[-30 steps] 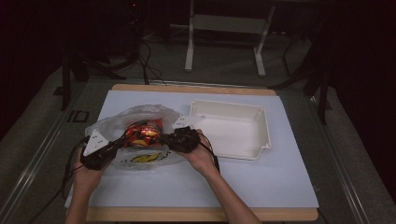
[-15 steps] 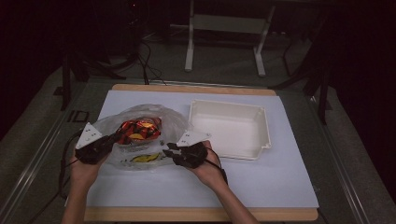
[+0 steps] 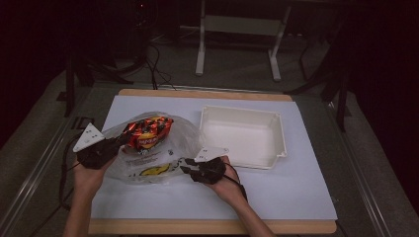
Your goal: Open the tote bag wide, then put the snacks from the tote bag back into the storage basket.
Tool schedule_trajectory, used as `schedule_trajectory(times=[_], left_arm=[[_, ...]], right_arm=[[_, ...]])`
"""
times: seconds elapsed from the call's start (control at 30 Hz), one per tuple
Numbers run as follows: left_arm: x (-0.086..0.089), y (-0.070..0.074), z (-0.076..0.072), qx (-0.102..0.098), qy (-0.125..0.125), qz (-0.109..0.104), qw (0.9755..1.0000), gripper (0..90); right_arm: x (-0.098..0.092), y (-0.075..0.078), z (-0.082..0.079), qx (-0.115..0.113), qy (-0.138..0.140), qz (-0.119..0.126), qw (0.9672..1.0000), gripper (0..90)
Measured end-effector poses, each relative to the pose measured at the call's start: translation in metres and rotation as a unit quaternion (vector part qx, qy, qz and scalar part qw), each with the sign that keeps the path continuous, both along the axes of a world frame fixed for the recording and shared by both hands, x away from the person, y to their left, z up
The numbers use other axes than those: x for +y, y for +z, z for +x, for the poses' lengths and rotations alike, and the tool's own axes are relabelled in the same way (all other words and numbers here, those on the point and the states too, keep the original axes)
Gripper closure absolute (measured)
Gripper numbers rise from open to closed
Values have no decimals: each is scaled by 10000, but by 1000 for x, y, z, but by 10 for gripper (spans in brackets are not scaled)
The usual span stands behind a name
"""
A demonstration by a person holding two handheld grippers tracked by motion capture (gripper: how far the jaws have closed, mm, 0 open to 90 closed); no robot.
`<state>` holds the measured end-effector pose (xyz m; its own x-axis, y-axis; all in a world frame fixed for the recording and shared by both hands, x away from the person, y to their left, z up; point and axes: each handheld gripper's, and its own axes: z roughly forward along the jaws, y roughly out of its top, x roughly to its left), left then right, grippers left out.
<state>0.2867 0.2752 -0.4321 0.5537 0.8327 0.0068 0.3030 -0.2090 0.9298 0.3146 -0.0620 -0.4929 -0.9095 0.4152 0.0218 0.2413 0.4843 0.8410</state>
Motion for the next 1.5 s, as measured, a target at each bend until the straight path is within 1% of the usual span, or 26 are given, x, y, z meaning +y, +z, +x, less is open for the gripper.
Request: schedule_trajectory(times=[0.2, 0.37, 0.57, 0.63, 0.73, 0.8, 1.1, 1.27, 1.4, 1.5], left_arm=[[2, 10, -1, -87, -126, -205, 9997, 897], [0, 18, -4, -156, -216, -186, 9995, 898], [-5, 26, -6, -187, -350, -254, 9989, 897], [-5, 28, -7, -202, -387, -326, 9985, 897], [-6, 33, -8, -211, -429, -374, 9982, 897], [-6, 36, -9, -214, -456, -428, 9978, 897], [-9, 49, -15, -204, -593, -455, 9970, 897], [-11, 54, -17, -221, -619, -413, 9970, 897], [-11, 58, -19, -234, -675, -428, 9965, 897], [-11, 61, -21, -221, -713, -440, 9962, 897]], right_arm=[[4, -10, 6, 104, -58, -41, 9999, 673], [6, -16, 11, 240, -116, -31, 9996, 675], [11, -23, 17, 370, -126, 19, 9992, 680], [13, -25, 17, 354, -123, -8, 9993, 680], [16, -27, 17, 327, -122, -30, 9994, 682], [17, -28, 18, 346, -130, -29, 9993, 683], [22, -34, 20, 436, -117, -40, 9990, 682], [26, -37, 20, 387, -94, -148, 9991, 674], [26, -38, 20, 408, -132, -89, 9990, 666], [27, -40, 20, 422, -140, -89, 9990, 658]])
